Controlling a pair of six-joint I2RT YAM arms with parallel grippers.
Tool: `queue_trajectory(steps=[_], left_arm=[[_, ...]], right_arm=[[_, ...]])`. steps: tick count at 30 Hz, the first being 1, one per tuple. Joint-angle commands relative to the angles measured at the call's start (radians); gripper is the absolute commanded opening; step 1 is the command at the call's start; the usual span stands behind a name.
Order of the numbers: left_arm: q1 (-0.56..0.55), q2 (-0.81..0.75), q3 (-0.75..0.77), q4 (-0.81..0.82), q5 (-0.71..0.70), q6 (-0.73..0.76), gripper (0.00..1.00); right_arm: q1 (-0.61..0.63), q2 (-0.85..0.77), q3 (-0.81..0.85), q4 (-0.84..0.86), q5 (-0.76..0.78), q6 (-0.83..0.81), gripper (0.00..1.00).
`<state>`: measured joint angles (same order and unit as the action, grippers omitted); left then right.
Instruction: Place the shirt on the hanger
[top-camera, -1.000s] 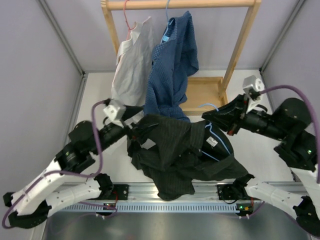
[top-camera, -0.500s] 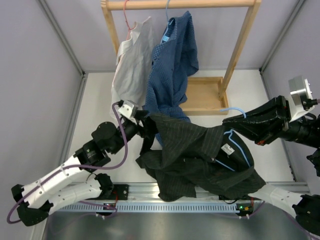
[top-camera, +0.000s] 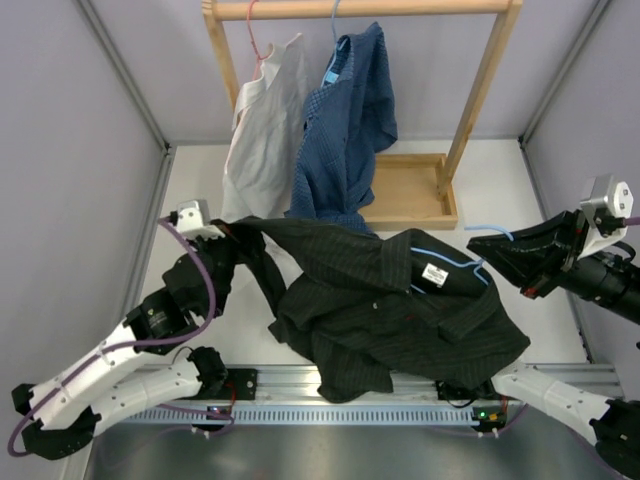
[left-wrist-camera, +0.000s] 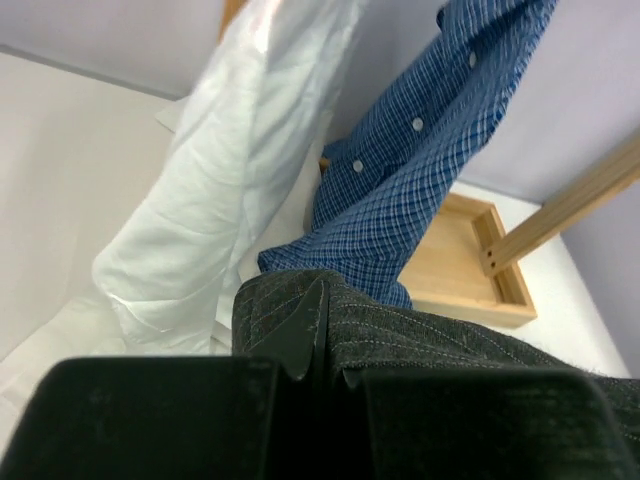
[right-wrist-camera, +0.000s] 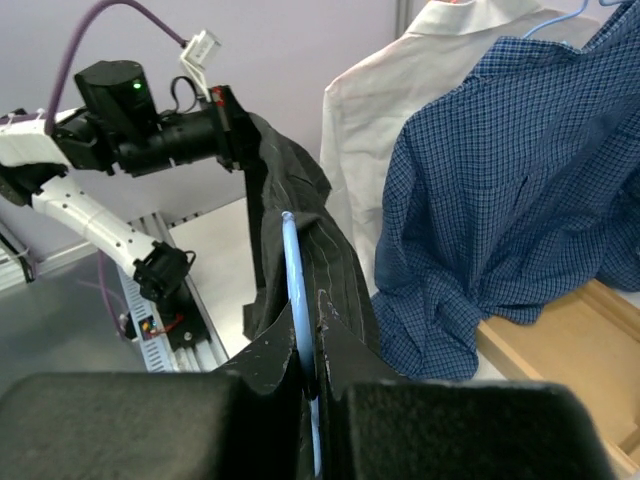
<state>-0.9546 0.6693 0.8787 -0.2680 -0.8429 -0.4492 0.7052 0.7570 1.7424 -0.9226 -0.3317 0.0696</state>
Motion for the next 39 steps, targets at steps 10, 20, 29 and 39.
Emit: queue_trajectory(steps=[10, 20, 29, 39], left_arm=[[0.005, 0.102, 0.117, -0.135, -0.020, -0.056, 0.29], [0.005, 0.233, 0.472, -0.088, 0.963, 0.346, 0.98], [0.005, 0.640, 0.948, -0.452, 1.541, 0.792, 0.98], [0.005, 0.819, 1.019, -0.573, 1.774, 0.877, 0.81]], right_arm=[[0.010, 0.019, 0.051, 0.037, 0.109, -0.013, 0.00], [0.008, 0.061, 0.017, 0.050, 0.139, -0.021, 0.00], [0.008, 0.041, -0.001, 0.041, -0.059, -0.036, 0.00], [0.008, 0.033, -0.034, 0.034, -0.227, -0.106, 0.00]])
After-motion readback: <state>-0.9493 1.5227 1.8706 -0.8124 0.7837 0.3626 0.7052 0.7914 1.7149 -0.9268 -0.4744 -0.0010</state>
